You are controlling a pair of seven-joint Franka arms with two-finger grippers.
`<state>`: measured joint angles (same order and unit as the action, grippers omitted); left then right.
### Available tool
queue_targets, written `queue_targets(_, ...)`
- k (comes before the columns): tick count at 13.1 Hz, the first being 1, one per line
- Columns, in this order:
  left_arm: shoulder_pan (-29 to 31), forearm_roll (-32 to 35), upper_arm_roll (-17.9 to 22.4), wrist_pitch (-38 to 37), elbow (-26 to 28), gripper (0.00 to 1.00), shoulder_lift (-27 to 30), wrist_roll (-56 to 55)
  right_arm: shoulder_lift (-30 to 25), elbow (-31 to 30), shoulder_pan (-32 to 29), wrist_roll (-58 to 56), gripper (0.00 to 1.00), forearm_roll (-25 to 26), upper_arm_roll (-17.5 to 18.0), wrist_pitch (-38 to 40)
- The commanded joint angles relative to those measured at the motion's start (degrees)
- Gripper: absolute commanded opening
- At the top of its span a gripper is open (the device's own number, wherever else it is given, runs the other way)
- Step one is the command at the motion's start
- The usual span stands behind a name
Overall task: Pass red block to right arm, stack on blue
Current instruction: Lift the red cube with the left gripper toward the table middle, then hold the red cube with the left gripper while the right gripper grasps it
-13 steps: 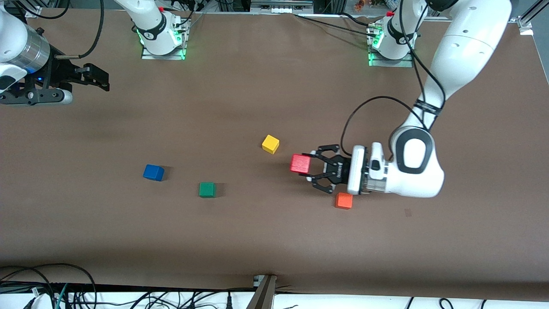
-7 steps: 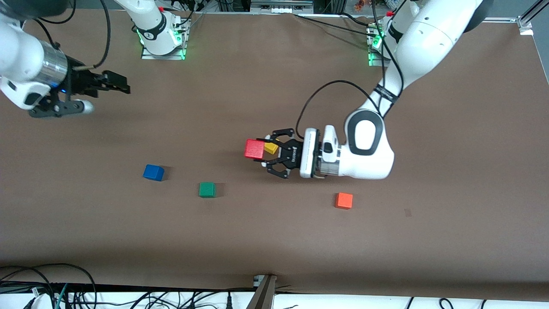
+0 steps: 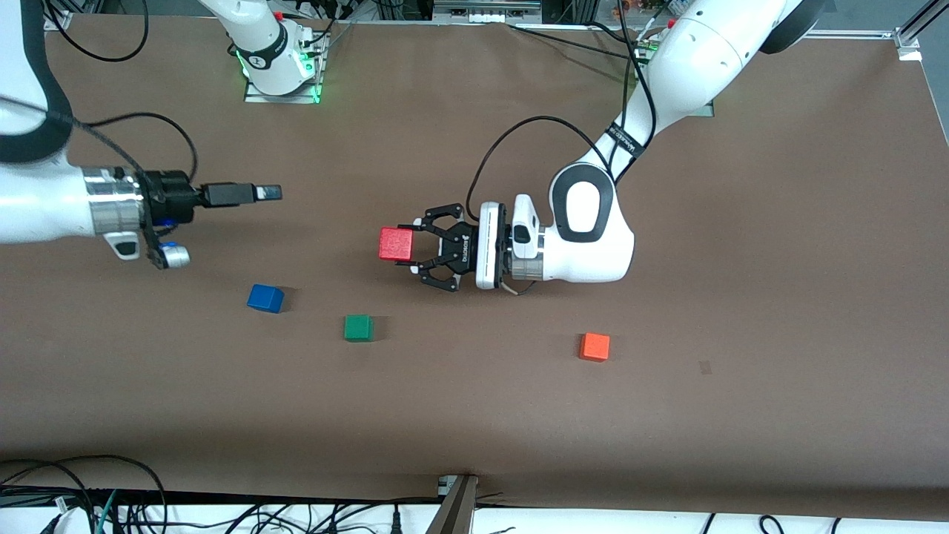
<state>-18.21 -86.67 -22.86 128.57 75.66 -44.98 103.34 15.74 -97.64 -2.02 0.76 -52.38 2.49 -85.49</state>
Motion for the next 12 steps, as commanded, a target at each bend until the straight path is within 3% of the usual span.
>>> queue_targets(1,-2.7,-1.6,0.2,3.9,-3.4,0.0,-0.2,-3.1,-1.9,-7.9,0.0,-6.3,1.0,-9.4,0.7,-5.6)
queue_targets(5,-3.2,-1.6,0.2,4.3,-4.1,0.0,-0.2,-5.1,-1.6,-9.0,1.3,-6.7,1.0,-19.0,4.4,-11.2)
queue_targets(12,-2.9,-1.8,0.3,4.3,-4.1,0.0,-0.1,-5.1,0.5,-8.8,4.2,-6.7,1.0,-25.1,4.7,-19.1)
